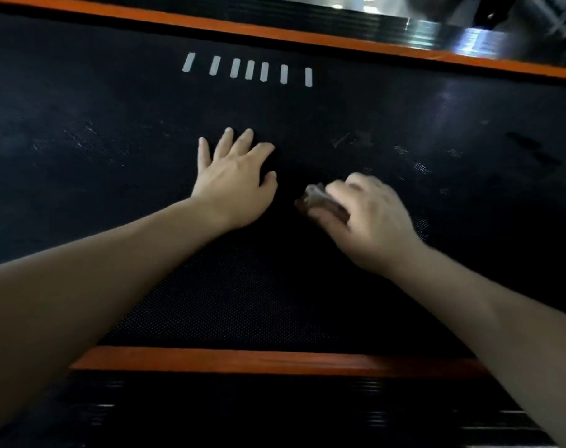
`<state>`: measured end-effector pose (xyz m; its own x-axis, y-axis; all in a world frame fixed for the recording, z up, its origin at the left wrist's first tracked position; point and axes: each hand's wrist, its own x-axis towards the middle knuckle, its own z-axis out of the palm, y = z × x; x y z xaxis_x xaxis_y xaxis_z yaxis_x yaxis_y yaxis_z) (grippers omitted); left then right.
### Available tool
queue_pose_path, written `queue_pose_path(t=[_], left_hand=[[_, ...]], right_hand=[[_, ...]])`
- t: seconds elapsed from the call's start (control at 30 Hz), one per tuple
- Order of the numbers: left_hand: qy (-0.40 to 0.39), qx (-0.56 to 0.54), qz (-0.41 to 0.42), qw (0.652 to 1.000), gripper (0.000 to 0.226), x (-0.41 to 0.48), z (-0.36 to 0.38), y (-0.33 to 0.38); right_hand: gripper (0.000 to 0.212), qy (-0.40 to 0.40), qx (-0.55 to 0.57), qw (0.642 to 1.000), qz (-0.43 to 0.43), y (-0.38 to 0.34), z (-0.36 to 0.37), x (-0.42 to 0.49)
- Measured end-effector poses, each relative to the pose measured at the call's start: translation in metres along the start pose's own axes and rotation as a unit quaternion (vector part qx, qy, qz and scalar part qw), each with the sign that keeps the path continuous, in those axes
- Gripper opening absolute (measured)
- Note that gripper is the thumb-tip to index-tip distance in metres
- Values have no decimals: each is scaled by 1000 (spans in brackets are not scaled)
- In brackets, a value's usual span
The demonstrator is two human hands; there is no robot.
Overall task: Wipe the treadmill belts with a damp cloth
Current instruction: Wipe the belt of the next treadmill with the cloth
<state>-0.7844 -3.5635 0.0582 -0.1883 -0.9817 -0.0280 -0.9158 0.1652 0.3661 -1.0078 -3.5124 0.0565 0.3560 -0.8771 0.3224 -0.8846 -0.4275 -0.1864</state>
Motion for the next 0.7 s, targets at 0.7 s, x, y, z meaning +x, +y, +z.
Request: queue_pose_path(t=[0.7], left_hand=[[-2,59,-16,998,60,5,16,15]], right_hand=[[40,-28,44,999,-1,19,5,29]])
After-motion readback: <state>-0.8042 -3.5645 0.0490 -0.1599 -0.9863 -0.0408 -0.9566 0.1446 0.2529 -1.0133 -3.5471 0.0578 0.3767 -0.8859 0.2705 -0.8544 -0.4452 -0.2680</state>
